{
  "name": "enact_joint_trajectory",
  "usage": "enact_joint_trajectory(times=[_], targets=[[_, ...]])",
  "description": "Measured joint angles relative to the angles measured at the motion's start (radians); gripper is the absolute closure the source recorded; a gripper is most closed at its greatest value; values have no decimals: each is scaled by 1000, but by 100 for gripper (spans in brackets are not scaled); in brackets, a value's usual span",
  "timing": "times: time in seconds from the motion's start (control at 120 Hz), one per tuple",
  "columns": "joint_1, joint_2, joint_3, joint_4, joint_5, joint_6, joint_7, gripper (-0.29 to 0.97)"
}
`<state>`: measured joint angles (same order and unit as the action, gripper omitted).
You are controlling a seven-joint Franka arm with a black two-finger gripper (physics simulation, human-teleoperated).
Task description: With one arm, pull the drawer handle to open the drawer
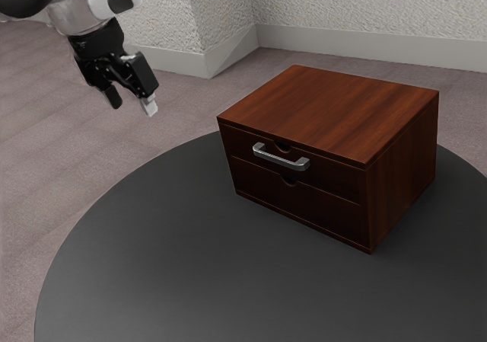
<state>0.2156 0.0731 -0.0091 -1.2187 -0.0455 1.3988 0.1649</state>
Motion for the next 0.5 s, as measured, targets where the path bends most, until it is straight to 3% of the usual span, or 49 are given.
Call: enact_joint_trajectory(times=[0.125, 0.25, 0.358, 0.5], targets=[[-64, 11, -4, -9, 2, 8, 4, 2], [-68, 10, -7, -19, -18, 11, -59, 2], [-56, 12, -47, -44, -45, 29, -302, 2], [-109, 31, -97, -48, -40, 48, -667, 3]])
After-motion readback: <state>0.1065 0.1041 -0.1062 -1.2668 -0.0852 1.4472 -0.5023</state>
